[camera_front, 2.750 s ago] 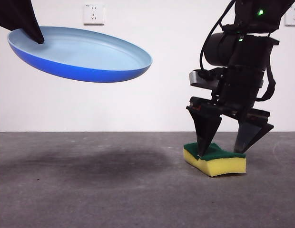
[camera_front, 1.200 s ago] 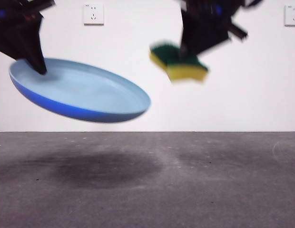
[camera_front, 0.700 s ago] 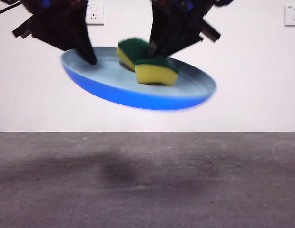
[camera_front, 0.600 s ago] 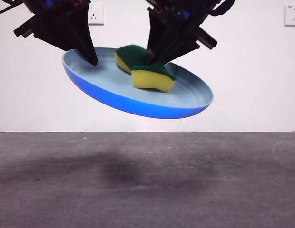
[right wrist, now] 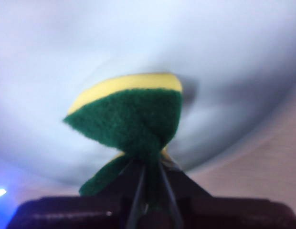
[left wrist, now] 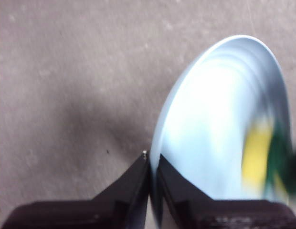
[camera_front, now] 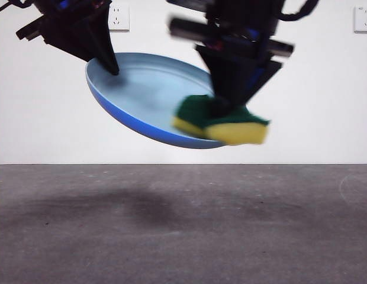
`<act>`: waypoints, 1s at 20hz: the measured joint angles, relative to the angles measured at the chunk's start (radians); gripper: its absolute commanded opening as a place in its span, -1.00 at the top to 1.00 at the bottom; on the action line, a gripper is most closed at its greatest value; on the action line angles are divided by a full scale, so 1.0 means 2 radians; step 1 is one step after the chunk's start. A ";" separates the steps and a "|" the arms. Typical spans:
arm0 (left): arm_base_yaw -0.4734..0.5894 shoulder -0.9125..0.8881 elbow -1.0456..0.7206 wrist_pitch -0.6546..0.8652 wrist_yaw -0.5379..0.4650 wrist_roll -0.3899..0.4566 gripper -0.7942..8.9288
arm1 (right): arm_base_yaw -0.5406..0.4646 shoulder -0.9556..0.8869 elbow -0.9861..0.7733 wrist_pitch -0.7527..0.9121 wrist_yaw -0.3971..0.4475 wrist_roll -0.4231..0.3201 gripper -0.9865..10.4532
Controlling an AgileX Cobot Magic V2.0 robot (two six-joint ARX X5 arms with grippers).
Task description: Pick up the plate,pick up the cloth,clean the plate with the cloth
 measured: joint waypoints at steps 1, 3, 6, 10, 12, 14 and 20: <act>0.001 0.000 0.000 -0.005 0.007 0.000 0.85 | -0.008 0.000 0.000 0.006 0.022 -0.002 0.86; 0.001 0.000 0.000 -0.013 0.018 0.000 0.85 | -0.026 -0.002 0.000 0.030 0.032 -0.006 0.86; 0.000 0.000 0.000 -0.014 0.028 -0.004 0.85 | -0.048 -0.003 0.000 0.085 0.013 -0.012 0.86; -0.004 0.000 0.000 -0.013 0.025 -0.009 0.85 | -0.062 -0.003 0.000 0.150 -0.078 -0.017 0.86; -0.005 0.000 0.000 -0.010 0.025 -0.010 0.85 | -0.062 -0.005 0.000 0.179 -0.140 -0.017 0.86; -0.006 0.000 0.000 0.006 0.029 -0.009 0.85 | -0.054 -0.007 0.000 0.190 -0.186 -0.014 0.86; -0.004 0.000 0.000 0.080 0.038 -0.011 0.85 | -0.010 -0.008 0.004 0.113 -0.205 -0.011 0.86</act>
